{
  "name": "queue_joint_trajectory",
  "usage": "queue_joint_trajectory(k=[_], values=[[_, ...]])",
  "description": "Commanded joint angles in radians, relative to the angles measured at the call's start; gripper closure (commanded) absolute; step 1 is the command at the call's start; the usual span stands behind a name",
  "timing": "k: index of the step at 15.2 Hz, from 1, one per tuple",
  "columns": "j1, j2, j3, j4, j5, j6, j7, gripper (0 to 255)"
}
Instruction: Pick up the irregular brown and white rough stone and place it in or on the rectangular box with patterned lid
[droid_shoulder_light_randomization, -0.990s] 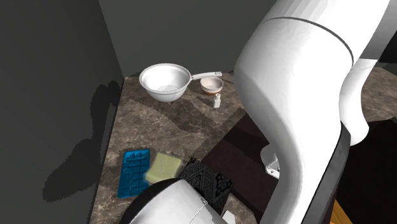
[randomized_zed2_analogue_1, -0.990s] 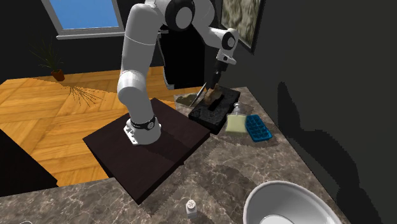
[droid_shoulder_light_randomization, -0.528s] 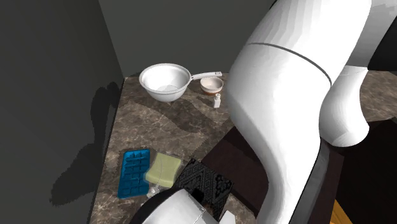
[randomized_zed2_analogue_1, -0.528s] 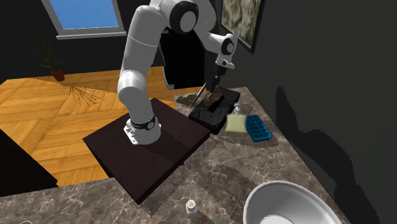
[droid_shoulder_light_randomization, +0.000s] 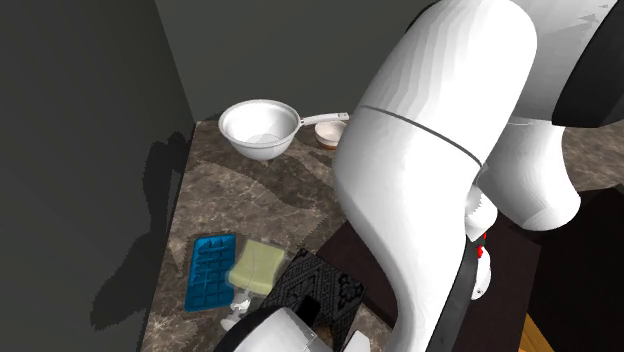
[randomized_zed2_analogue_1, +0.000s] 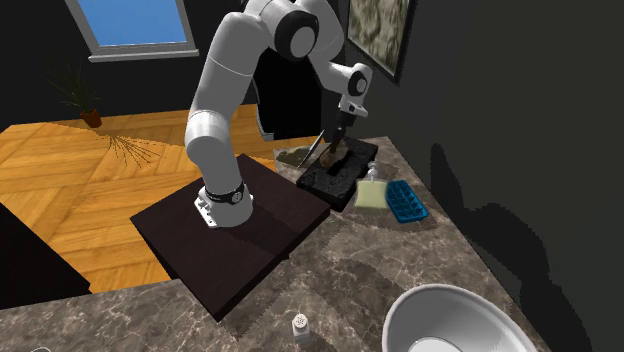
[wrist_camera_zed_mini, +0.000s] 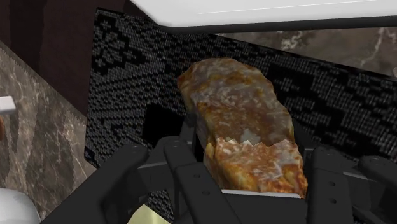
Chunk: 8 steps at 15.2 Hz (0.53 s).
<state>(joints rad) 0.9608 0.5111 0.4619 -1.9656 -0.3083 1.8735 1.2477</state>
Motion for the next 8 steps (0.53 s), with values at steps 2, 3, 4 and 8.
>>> queue_joint_trajectory(k=[2, 3, 4, 8], values=[[0.0, 0.008, -0.003, -0.003, -0.002, 0.001, 0.001, 255], [0.0, 0.008, -0.003, -0.003, -0.002, 0.001, 0.001, 255], [0.0, 0.008, -0.003, -0.003, -0.002, 0.001, 0.001, 255], [0.0, 0.01, -0.003, -0.004, -0.003, 0.003, 0.002, 0]])
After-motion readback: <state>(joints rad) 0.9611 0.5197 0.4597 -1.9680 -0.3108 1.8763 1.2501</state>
